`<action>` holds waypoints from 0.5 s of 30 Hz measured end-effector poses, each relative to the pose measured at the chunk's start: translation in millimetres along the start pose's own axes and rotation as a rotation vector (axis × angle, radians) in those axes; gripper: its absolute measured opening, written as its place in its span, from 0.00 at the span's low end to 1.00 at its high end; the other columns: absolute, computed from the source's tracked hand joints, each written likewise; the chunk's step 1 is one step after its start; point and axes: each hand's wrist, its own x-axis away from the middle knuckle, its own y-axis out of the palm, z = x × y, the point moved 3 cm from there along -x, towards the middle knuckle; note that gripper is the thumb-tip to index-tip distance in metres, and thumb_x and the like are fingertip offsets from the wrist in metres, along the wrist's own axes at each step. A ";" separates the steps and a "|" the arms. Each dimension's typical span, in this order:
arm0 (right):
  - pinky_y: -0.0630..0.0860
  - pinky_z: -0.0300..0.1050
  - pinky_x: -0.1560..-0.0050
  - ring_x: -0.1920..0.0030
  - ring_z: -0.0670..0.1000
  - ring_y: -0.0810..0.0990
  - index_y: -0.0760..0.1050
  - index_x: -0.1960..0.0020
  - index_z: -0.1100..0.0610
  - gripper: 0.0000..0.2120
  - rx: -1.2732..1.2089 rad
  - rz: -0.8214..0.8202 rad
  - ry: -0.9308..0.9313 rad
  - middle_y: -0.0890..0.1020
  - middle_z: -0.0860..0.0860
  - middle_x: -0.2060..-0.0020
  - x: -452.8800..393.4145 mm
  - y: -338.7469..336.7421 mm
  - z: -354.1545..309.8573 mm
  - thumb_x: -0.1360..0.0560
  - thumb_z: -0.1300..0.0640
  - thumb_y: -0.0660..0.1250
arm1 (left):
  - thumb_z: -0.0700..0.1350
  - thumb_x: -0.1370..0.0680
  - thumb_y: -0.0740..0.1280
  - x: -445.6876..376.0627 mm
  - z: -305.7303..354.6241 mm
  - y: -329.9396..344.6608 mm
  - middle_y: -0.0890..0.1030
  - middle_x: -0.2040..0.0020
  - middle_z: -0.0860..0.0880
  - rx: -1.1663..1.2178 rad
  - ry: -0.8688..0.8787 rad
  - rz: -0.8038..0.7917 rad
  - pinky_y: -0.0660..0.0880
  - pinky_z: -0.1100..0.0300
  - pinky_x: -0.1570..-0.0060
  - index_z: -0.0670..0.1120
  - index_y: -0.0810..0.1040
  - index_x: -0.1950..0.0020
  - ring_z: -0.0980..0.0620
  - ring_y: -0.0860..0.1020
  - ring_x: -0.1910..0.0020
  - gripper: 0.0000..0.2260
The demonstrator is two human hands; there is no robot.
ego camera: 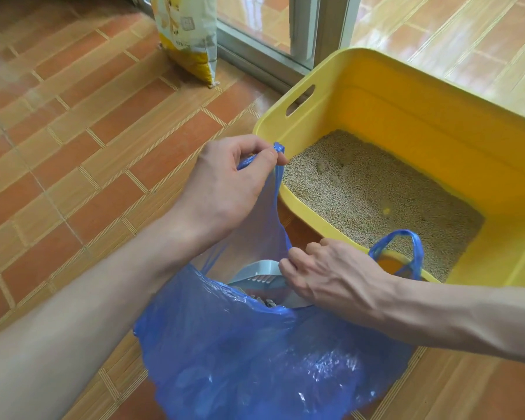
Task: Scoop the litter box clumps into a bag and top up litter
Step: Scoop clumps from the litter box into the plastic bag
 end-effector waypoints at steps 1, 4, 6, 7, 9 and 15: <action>0.65 0.46 0.76 0.77 0.52 0.72 0.72 0.60 0.53 0.08 -0.044 -0.036 0.034 0.73 0.49 0.71 2.7 0.1 4.9 0.28 0.60 0.70 | 0.53 0.23 0.63 -0.1 -0.9 -0.1 0.68 0.72 0.56 -0.003 -0.002 -0.002 0.60 0.58 0.68 0.49 0.85 0.54 0.53 0.63 0.71 0.13; 0.65 0.45 0.80 0.77 0.54 0.74 0.66 0.62 0.52 0.14 -0.174 -0.035 0.120 0.73 0.49 0.72 5.7 -11.0 25.3 0.26 0.53 0.71 | 0.53 0.23 0.63 -0.5 -3.1 -1.3 0.67 0.74 0.56 0.005 -0.006 0.001 0.59 0.57 0.68 0.48 0.85 0.54 0.54 0.62 0.72 0.13; 0.67 0.45 0.79 0.74 0.55 0.77 0.67 0.63 0.52 0.15 -0.194 -0.076 0.193 0.75 0.49 0.71 11.4 -22.3 40.6 0.22 0.45 0.62 | 0.53 0.23 0.63 -0.9 -4.1 -2.7 0.67 0.75 0.57 0.016 -0.012 0.002 0.59 0.57 0.68 0.48 0.85 0.53 0.55 0.63 0.72 0.13; 0.69 0.45 0.77 0.72 0.55 0.79 0.68 0.62 0.53 0.16 -0.180 -0.094 0.218 0.76 0.49 0.70 14.7 -29.3 50.0 0.22 0.43 0.57 | 0.53 0.23 0.63 -1.2 -4.5 -3.6 0.68 0.75 0.57 0.021 -0.017 0.002 0.59 0.57 0.68 0.48 0.85 0.53 0.55 0.64 0.72 0.13; 0.66 0.44 0.75 0.68 0.55 0.80 0.69 0.61 0.53 0.18 -0.154 -0.112 0.247 0.78 0.49 0.68 21.2 -45.1 68.3 0.23 0.40 0.54 | 0.54 0.23 0.64 -1.9 -5.2 -5.4 0.67 0.74 0.56 0.032 -0.023 0.008 0.59 0.56 0.68 0.48 0.85 0.53 0.53 0.63 0.71 0.13; 0.62 0.38 0.75 0.75 0.53 0.74 0.73 0.64 0.50 0.21 -0.093 -0.044 0.372 0.76 0.48 0.75 37.2 -67.4 127.0 0.25 0.36 0.55 | 0.54 0.23 0.63 -1.1 -1.8 -5.8 0.65 0.69 0.47 0.046 -0.031 -0.001 0.56 0.56 0.68 0.50 0.85 0.53 0.49 0.60 0.70 0.13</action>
